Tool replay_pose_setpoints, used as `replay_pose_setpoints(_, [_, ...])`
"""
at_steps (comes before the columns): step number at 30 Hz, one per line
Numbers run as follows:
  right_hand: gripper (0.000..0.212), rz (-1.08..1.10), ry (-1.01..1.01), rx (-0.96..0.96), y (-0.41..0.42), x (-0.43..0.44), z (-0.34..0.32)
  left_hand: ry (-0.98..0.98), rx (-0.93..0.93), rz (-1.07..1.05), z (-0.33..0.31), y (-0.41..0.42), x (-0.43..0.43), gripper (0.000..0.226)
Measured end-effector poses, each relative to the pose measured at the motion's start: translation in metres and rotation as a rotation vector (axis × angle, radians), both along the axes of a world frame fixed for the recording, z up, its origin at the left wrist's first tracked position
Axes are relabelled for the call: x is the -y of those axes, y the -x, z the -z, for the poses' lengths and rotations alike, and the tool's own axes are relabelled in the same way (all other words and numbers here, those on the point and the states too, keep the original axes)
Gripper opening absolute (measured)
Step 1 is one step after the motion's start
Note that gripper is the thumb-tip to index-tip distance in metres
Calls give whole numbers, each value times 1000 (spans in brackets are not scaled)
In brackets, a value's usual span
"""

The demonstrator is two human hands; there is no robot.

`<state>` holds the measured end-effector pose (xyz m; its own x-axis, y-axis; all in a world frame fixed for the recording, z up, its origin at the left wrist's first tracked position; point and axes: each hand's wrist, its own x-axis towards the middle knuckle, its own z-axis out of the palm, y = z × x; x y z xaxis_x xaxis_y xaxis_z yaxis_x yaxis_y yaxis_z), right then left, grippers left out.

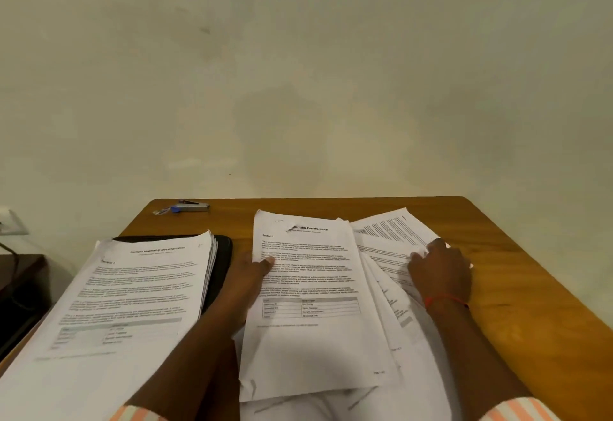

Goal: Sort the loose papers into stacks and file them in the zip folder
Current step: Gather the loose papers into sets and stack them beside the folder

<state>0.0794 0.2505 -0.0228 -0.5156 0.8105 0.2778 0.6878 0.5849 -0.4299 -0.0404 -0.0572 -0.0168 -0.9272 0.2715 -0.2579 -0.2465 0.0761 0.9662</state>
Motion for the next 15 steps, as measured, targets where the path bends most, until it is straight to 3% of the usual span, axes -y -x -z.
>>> replay_pose_setpoints(4, [67,127,75,139,-3,-11,11,29,-4,3,0,-1,0,25])
replay_pose_setpoints(11, [68,53,24,146,4,-18,18,46,-14,0,-2,-4,1,20])
replay_pose_setpoints(15, [66,127,49,109,2,-20,15,55,-25,6,-4,-5,0,22])
